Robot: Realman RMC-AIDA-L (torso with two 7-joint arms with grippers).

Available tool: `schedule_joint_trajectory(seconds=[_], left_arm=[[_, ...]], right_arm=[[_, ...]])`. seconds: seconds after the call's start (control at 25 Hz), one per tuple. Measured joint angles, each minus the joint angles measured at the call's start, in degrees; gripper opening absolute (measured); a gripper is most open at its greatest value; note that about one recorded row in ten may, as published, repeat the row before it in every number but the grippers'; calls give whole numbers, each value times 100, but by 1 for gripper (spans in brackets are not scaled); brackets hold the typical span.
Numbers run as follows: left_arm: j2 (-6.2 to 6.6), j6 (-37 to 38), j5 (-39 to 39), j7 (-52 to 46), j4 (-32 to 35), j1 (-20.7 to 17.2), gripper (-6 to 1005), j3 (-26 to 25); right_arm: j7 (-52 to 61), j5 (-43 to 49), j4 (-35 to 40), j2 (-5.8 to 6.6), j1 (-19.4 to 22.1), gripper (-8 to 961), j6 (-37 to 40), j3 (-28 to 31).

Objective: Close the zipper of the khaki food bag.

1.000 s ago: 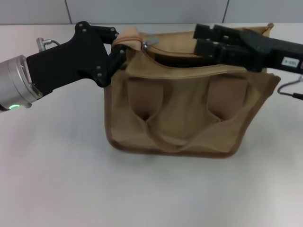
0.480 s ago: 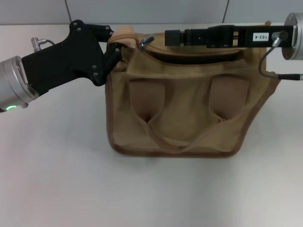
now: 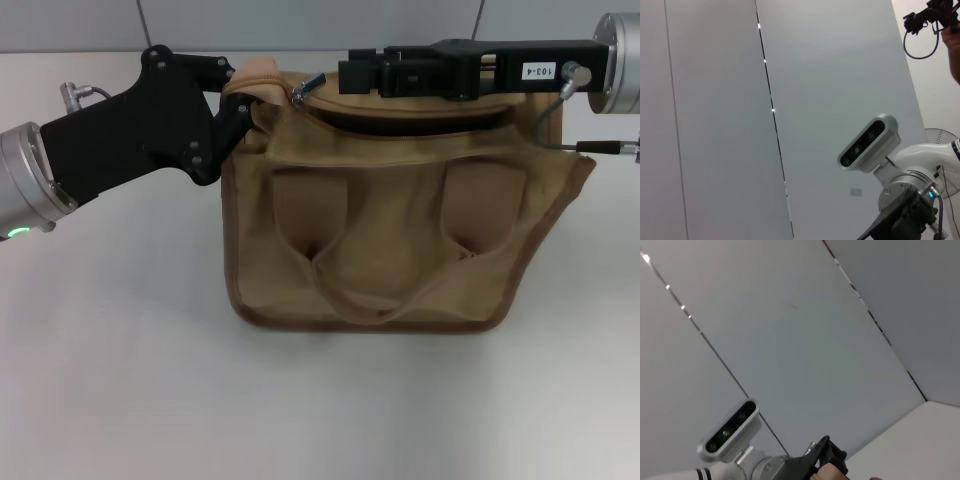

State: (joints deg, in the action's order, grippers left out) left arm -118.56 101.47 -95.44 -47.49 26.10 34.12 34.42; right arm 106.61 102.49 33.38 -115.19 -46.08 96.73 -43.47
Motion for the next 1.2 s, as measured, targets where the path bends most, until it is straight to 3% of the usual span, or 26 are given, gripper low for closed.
schedule_joint_trajectory(seconds=[0.2, 0.6, 1.2], left_arm=[[0, 3, 0, 2, 0, -3, 0, 8], [-6, 14, 0, 3, 0, 14, 0, 12], [-9, 30, 9, 3, 0, 37, 1, 8]], right_arm=[[-762, -2, 16, -62, 10, 778, 21, -34], [-1498, 1, 438, -303, 85, 778, -5, -288], [-2008, -22, 513, -373, 74, 778, -359, -383]])
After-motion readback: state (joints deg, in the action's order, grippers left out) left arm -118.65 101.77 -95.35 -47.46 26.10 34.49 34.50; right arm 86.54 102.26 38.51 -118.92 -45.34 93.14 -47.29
